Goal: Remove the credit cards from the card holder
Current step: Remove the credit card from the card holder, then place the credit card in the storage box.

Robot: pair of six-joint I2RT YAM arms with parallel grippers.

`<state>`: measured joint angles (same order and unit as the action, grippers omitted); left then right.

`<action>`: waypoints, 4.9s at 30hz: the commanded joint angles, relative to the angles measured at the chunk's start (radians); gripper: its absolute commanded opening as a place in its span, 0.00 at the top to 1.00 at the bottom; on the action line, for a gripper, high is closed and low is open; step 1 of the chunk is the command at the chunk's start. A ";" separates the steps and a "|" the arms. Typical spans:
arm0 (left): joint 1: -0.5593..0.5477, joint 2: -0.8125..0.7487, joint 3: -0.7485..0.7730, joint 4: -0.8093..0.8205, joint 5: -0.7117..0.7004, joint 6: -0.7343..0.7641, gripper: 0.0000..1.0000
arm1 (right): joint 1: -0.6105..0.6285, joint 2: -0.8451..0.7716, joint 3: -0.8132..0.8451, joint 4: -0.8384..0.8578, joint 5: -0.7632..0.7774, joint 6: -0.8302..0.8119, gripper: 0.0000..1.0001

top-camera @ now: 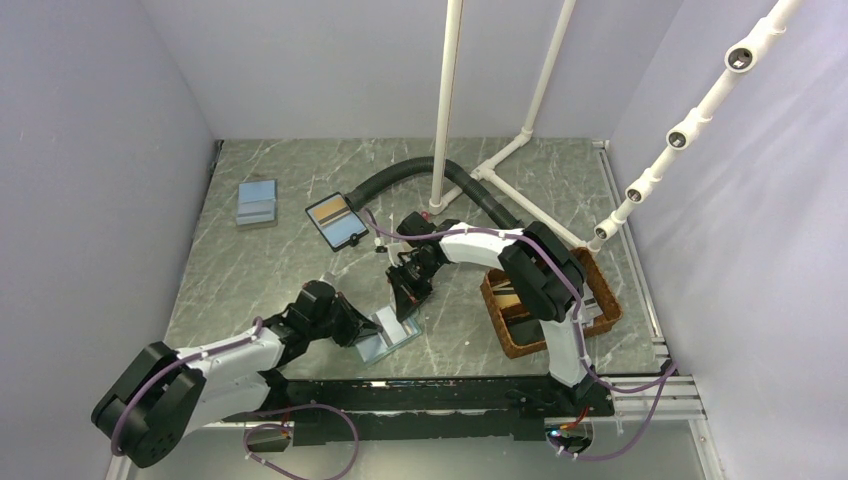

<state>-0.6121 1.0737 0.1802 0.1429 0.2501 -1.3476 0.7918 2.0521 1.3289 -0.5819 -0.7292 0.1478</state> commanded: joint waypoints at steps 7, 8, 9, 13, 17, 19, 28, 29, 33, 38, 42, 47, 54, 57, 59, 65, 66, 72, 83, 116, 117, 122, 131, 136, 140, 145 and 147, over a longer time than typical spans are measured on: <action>-0.002 -0.240 -0.104 0.016 -0.050 -0.024 1.00 | 0.041 0.068 -0.010 0.005 0.154 -0.027 1.00; 0.000 -0.277 -0.117 0.010 -0.048 -0.031 1.00 | 0.042 0.070 -0.008 0.004 0.152 -0.028 1.00; 0.001 -0.301 -0.126 -0.002 -0.046 -0.036 1.00 | 0.041 0.074 -0.006 0.002 0.149 -0.029 1.00; 0.009 -0.377 -0.144 -0.060 -0.028 -0.047 1.00 | 0.042 0.084 -0.002 -0.002 0.140 -0.033 1.00; 0.023 -0.429 -0.148 -0.124 -0.012 -0.061 1.00 | 0.041 0.088 -0.002 -0.005 0.144 -0.037 1.00; 0.032 -0.446 -0.147 -0.141 -0.002 -0.077 1.00 | 0.041 0.089 -0.003 -0.006 0.149 -0.041 1.00; 0.081 -0.410 -0.113 -0.221 0.077 -0.085 1.00 | 0.041 0.094 -0.004 -0.012 0.168 -0.057 1.00; 0.083 -0.402 -0.109 -0.218 0.081 -0.080 1.00 | 0.042 0.096 -0.003 -0.012 0.170 -0.059 1.00; 0.087 -0.388 -0.091 -0.229 0.091 -0.040 1.00 | 0.042 0.095 -0.003 -0.015 0.178 -0.063 1.00; 0.090 -0.418 -0.073 -0.288 0.081 -0.001 1.00 | 0.041 0.094 -0.003 -0.017 0.188 -0.067 1.00; 0.092 -0.469 -0.054 -0.365 0.064 0.011 1.00 | 0.040 0.094 -0.002 -0.019 0.201 -0.073 1.00; 0.096 -0.540 -0.036 -0.454 0.056 0.010 1.00 | 0.033 0.092 0.001 -0.024 0.218 -0.078 1.00; 0.097 -0.624 -0.012 -0.573 0.039 0.010 1.00 | 0.007 0.085 -0.006 -0.024 0.233 -0.085 1.00; 0.097 -0.651 0.001 -0.608 0.033 0.006 1.00 | -0.002 0.080 -0.007 -0.025 0.238 -0.089 1.00; 0.098 -0.663 0.012 -0.631 0.029 0.005 1.00 | -0.005 0.075 -0.007 -0.026 0.243 -0.093 1.00; 0.098 -0.692 0.065 -0.726 0.018 0.018 1.00 | -0.014 0.036 -0.008 -0.029 0.255 -0.117 1.00; 0.098 -0.700 0.077 -0.740 0.013 0.023 1.00 | -0.017 0.022 -0.009 -0.027 0.237 -0.124 1.00; 0.098 -0.738 0.138 -0.787 -0.015 0.064 1.00 | -0.021 -0.092 0.006 -0.056 0.109 -0.220 0.97; 0.098 -0.769 0.222 -0.621 -0.003 0.342 1.00 | -0.141 -0.184 0.150 -0.397 -0.340 -0.634 0.53; 0.097 -0.322 0.222 0.296 0.267 0.393 1.00 | -0.247 -0.234 0.346 -0.458 -0.495 -0.580 0.39; 0.097 -0.319 0.221 0.302 0.268 0.390 1.00 | -0.248 -0.237 0.345 -0.464 -0.504 -0.587 0.39; 0.097 -0.307 0.210 0.345 0.270 0.376 1.00 | -0.246 -0.258 0.321 -0.444 -0.551 -0.572 0.57; 0.097 -0.295 0.232 0.289 0.241 0.393 0.98 | -0.247 -0.294 0.307 -0.489 -0.596 -0.635 1.00; 0.097 -0.338 0.261 0.171 0.201 0.413 0.69 | -0.251 -0.327 0.290 -0.546 -0.498 -0.704 1.00; 0.097 -0.394 0.306 -0.065 0.128 0.456 0.33 | -0.264 -0.362 0.307 -0.687 -0.371 -0.892 1.00; 0.098 -0.505 0.370 -0.365 -0.021 0.497 0.02 | -0.316 -0.437 0.261 -0.786 -0.194 -1.031 1.00; 0.098 -0.550 0.379 -0.445 -0.079 0.502 0.01 | -0.376 -0.474 0.224 -0.805 -0.166 -1.047 1.00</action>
<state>-0.5182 0.6003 0.5026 -0.0669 0.3141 -0.8898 0.4999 1.6688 1.5970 -1.2835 -1.0180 -0.7589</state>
